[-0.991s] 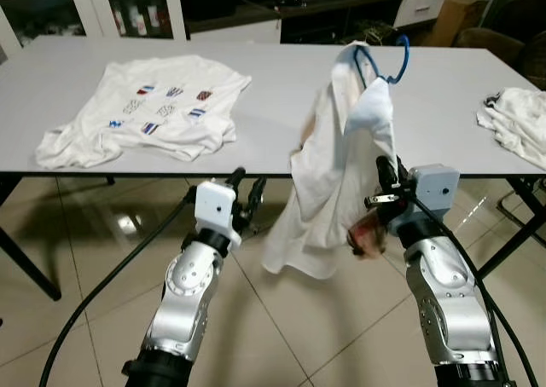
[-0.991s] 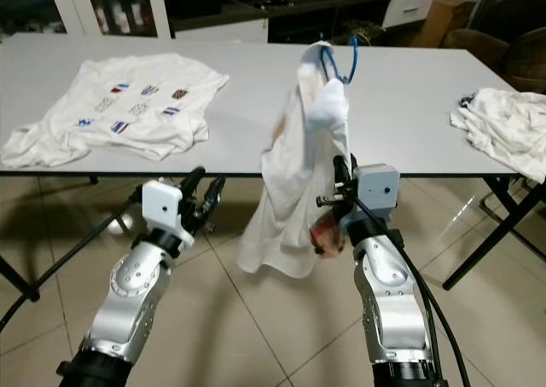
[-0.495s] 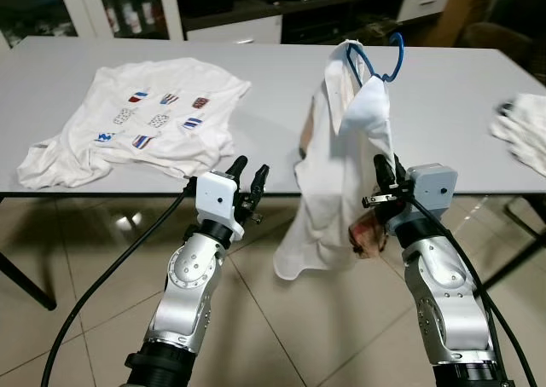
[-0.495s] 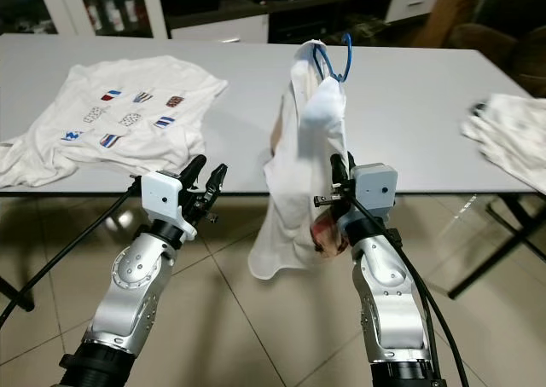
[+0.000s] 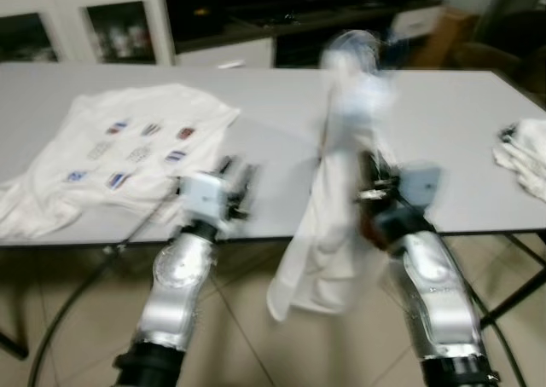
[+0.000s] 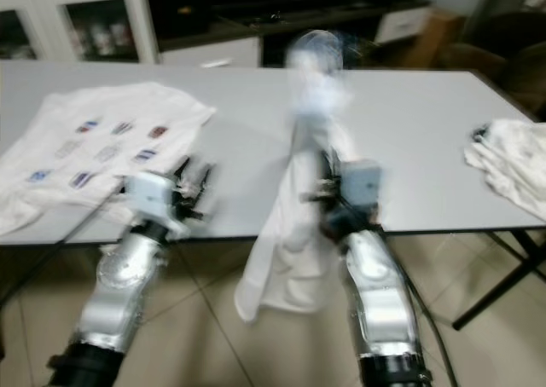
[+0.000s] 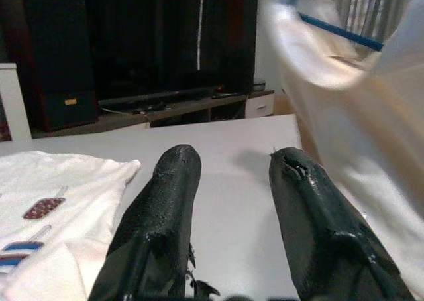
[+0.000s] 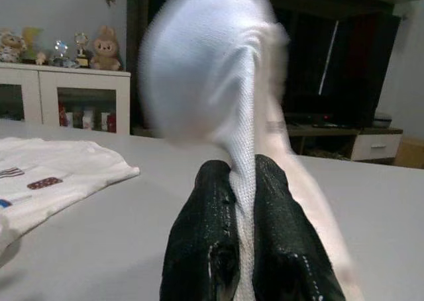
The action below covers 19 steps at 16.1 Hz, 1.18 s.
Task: Hang hanger
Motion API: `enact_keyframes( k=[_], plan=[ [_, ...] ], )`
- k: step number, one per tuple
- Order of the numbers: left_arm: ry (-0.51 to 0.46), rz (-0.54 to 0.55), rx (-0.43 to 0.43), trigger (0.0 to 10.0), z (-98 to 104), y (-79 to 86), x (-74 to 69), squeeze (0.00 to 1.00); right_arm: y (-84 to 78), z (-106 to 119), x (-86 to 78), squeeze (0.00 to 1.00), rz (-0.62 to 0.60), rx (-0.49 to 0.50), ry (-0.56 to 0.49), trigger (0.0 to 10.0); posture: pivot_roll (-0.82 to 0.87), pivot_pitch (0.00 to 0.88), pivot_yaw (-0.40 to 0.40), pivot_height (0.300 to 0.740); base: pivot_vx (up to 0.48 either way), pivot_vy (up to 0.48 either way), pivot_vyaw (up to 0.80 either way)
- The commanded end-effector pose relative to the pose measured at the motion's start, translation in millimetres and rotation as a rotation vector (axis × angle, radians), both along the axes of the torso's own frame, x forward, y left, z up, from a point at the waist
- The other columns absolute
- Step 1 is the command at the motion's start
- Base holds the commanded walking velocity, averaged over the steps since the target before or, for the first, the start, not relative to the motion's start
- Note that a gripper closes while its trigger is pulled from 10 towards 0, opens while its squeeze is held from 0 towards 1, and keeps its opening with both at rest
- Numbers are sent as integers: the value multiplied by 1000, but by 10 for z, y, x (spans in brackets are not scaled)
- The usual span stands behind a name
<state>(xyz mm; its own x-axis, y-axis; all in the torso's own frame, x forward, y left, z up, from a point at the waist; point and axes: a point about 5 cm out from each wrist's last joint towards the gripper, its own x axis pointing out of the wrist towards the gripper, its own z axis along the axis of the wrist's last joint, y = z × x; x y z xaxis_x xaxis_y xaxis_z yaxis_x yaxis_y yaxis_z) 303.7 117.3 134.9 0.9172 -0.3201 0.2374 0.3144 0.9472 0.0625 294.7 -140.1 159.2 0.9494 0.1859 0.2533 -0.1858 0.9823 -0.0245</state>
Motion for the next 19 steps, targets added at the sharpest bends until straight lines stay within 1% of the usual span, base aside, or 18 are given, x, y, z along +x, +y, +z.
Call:
enact_keyframes(
  k=[1, 7, 13, 16, 19],
  plan=[
    [-22, -39, -11, 10000, 68, -131, 7, 0, -108, 50, 1, 0, -35, 0, -30, 10000, 67, 33, -6, 740, 480, 0, 0],
    [-27, -39, -8, 10000, 82, -121, 15, 0, -82, 34, 3, 0, -30, 5, -29, 10000, 67, 31, -3, 740, 480, 0, 0],
    [-20, -45, -11, 10000, 69, -144, 4, 0, -87, 17, -3, 0, -28, 3, -21, 10000, 64, 36, -4, 740, 387, 0, 0],
    [-21, -57, -17, 10000, 67, -156, -8, 0, -68, -11, -6, 0, -13, -4, -5, 10000, 62, 37, -5, 740, 0, 0, 0],
    [-19, -61, -18, 10000, 62, -172, -17, 0, 22, -168, -29, 0, 78, -56, 82, 10000, 60, 40, -6, 740, 0, 0, 0]
  ],
)
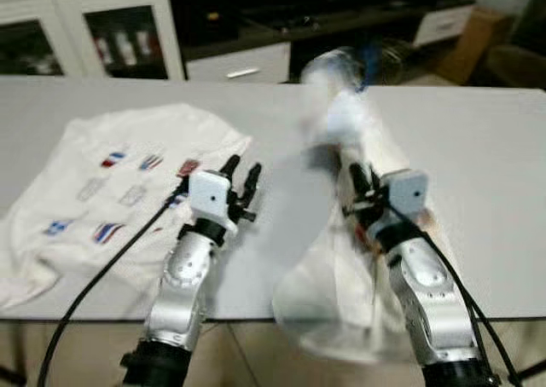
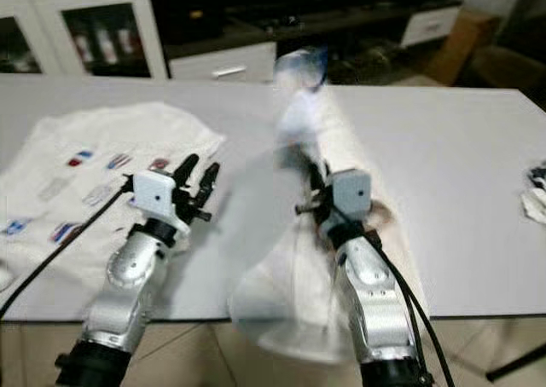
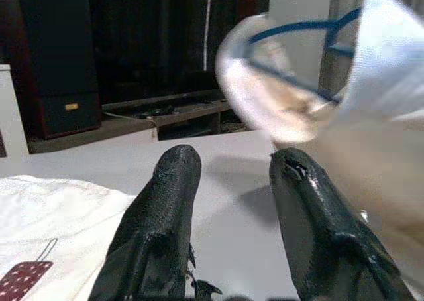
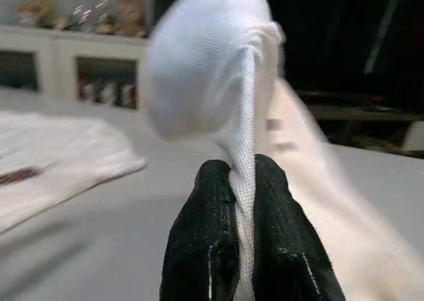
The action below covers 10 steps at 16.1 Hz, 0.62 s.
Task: Hang hanger
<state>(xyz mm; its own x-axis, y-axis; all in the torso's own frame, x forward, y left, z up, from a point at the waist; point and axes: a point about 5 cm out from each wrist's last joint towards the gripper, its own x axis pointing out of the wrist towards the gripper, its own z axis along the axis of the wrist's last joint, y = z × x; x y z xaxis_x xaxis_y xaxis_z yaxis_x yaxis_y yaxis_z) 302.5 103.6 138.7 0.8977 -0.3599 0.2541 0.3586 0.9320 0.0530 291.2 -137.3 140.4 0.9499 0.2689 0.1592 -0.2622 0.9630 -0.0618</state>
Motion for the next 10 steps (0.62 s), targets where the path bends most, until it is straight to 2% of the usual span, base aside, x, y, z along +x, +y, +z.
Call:
enact_keyframes(
  k=[1, 3, 6, 10],
  plan=[
    [-4, -16, -3, 10000, 19, -36, -7, 0, 51, -71, -35, 0, 51, -41, 29, 10000, 60, 41, -5, 740, 0, 0, 0],
    [-3, -18, -2, 10000, 16, -34, -7, 0, 88, -97, -69, 0, 81, -48, 35, 10000, 58, 41, -4, 740, 0, 0, 0],
    [-3, -27, 0, 10000, 14, -49, -12, 0, 129, -115, -112, 0, 169, -119, 35, 10000, 53, 39, 0, 740, 0, 0, 0],
    [-4, -33, 4, 10000, 18, -54, -7, 0, 53, -96, -80, 0, 143, -119, 36, 10000, 52, 39, 2, 740, 0, 0, 0]
  ],
)
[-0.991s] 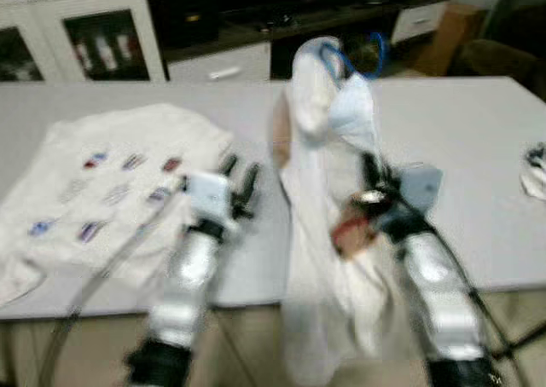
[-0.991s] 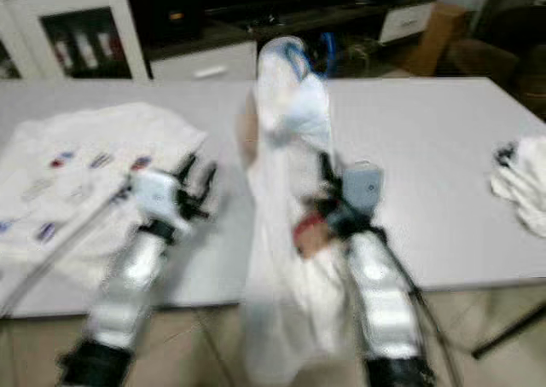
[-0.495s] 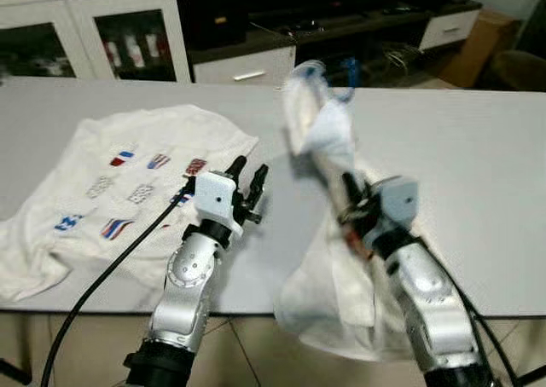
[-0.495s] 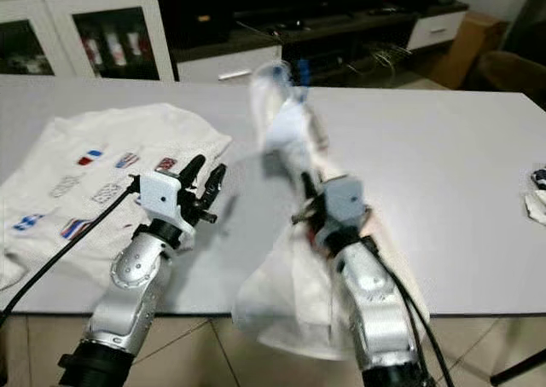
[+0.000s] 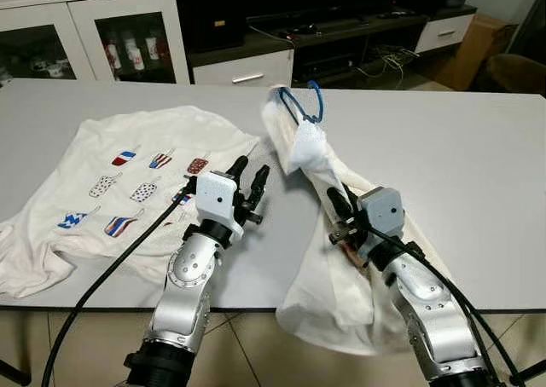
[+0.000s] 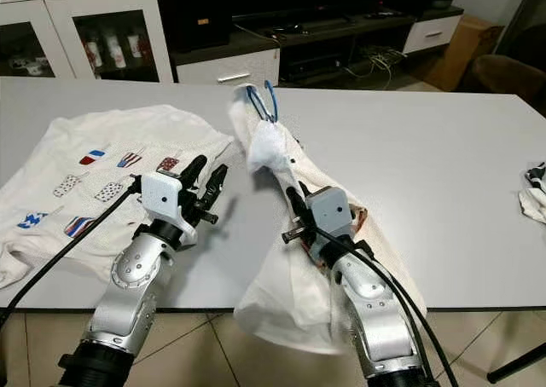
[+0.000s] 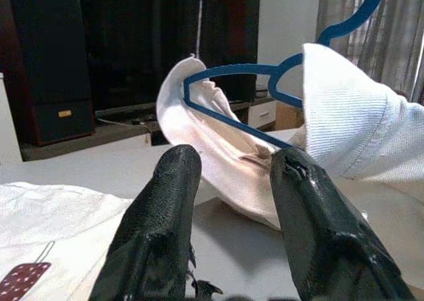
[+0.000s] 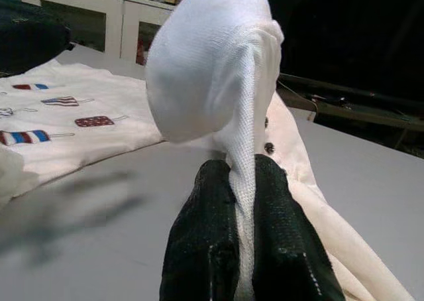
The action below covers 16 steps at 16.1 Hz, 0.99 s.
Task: Hang hanger
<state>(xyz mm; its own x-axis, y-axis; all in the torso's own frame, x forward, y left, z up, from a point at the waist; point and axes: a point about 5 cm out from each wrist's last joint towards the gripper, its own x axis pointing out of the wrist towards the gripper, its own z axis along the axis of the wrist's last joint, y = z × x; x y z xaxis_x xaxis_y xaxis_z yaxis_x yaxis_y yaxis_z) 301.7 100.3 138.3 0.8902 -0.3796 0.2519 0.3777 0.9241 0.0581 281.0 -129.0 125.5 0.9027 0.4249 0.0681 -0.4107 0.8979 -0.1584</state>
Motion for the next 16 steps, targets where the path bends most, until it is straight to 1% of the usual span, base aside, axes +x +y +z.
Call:
enact_keyframes(
  k=[1, 2, 4, 5, 7, 8, 9, 11, 12, 15, 16],
  plan=[
    [-5, -12, 9, 10000, 20, -22, 2, 0, -31, 48, 23, 0, -13, 9, -11, 10000, 52, 39, 1, 740, 0, 0, 0],
    [-5, -10, 24, 10000, 12, -29, 2, 0, -34, 41, 26, 0, -28, 25, -1, 10000, 52, 39, 0, 740, 0, 0, 0],
    [-3, -9, 29, 10000, 3, -31, -1, 0, -55, 25, 47, 0, -54, -3, 9, 10000, 53, 39, -2, 740, 0, 0, 0],
    [-2, -8, 32, 10000, 1, -31, 1, 0, -105, 17, 83, 0, -89, 11, 30, 10000, 54, 39, -3, 740, 0, 0, 0],
    [0, -7, 40, 10000, -4, -31, 1, 0, -194, 9, 134, 0, -154, 15, 56, 10000, 54, 41, -5, 740, 0, 0, 775],
    [5, -4, 50, 10000, -11, -30, 5, 0, -285, 7, 186, 0, -219, 22, 79, 10000, 55, 42, -7, 740, 0, 0, 763],
    [8, -1, 54, 10000, -16, -30, 5, 0, -320, 8, 203, 0, -243, 16, 83, 10000, 55, 44, -8, 740, 0, 0, 756],
    [22, -2, 67, 10000, -39, -34, -2, 0, -330, 3, 209, 0, -251, 9, 94, 10000, 57, 47, -10, 740, 0, 0, 750],
    [32, 4, 91, 10000, -65, -36, -6, 0, -324, -7, 208, 0, -255, 10, 100, 10000, 59, 49, -12, 740, 0, 0, 750],
    [42, 18, 103, 10000, -75, -27, 2, 0, -322, -22, 217, 0, -276, 13, 115, 10000, 59, 52, -11, 740, 0, 0, 742],
    [45, 22, 109, 10000, -74, -25, 7, 0, -335, -30, 222, 0, -293, 12, 120, 10000, 59, 52, -11, 740, 251, -244, 719]
  ],
)
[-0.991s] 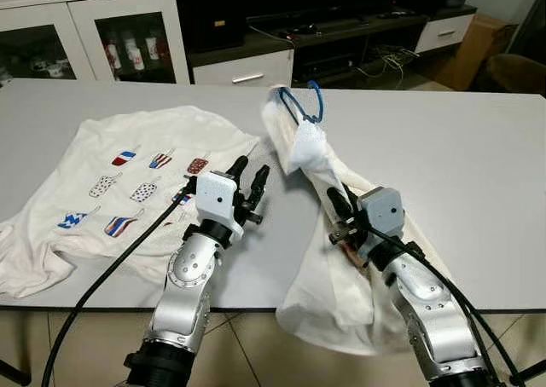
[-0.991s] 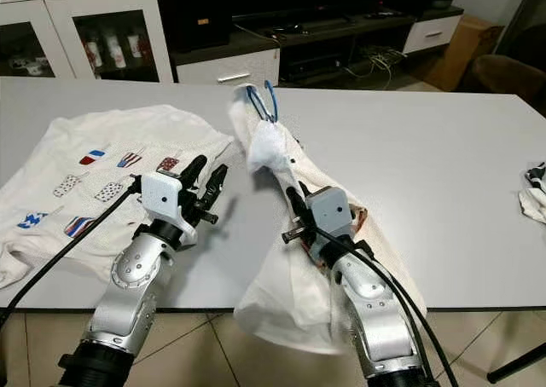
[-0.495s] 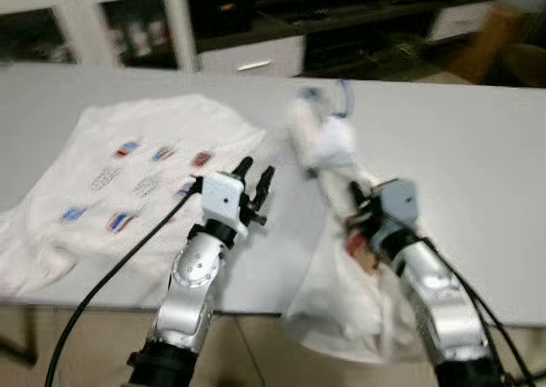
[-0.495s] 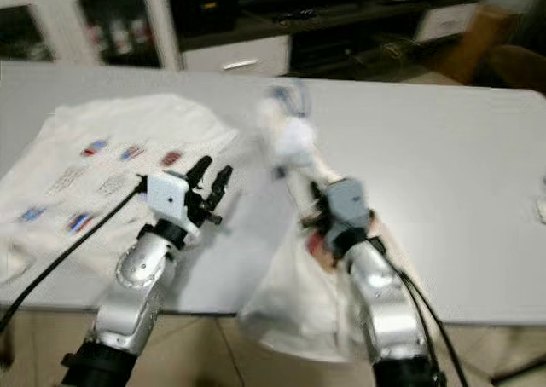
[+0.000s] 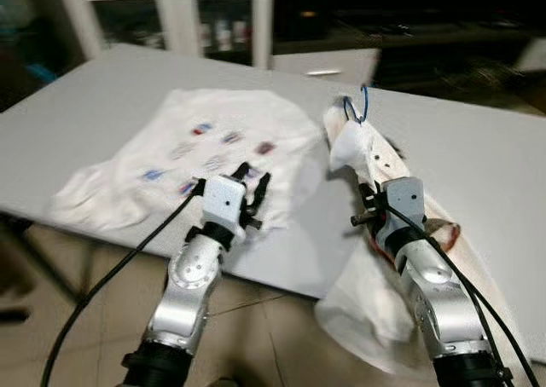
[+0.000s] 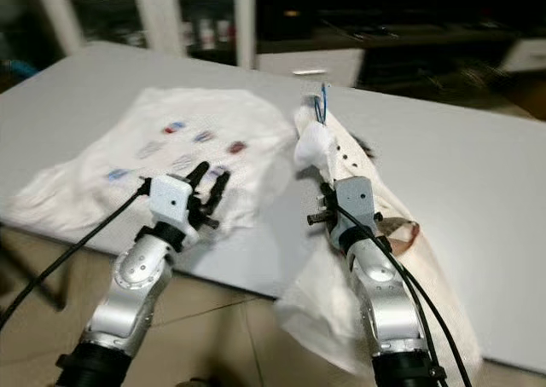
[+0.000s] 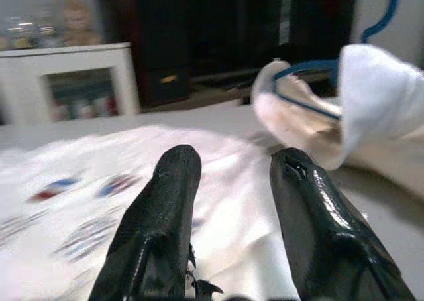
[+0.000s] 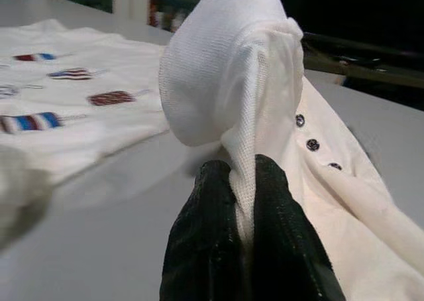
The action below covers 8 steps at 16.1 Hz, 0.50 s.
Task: Hang hanger
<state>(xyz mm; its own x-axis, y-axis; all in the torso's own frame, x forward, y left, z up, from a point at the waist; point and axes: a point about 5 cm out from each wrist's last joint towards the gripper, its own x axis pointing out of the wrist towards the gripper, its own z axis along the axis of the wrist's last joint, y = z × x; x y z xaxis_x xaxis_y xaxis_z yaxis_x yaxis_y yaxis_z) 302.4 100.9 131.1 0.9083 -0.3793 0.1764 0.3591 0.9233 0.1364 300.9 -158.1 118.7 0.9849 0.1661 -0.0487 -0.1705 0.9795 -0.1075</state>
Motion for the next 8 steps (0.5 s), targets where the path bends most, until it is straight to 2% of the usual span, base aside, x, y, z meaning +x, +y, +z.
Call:
enact_keyframes(
  k=[1, 2, 8],
  plan=[
    [4, -1, 15, 10000, 0, -32, 3, 0, -60, 30, 27, 0, -37, -7, -1, 10000, 59, 51, -10, 740, 326, -349, 712],
    [3, -1, 21, 10000, 2, -39, 6, 0, -83, 31, 34, 0, -56, -10, -3, 10000, 59, 51, -10, 740, 322, -352, 712],
    [9, 2, 32, 10000, -4, -41, 13, 0, -92, 58, 40, 0, -79, 36, -15, 10000, 58, 48, -7, 740, 322, -352, 0]
  ],
)
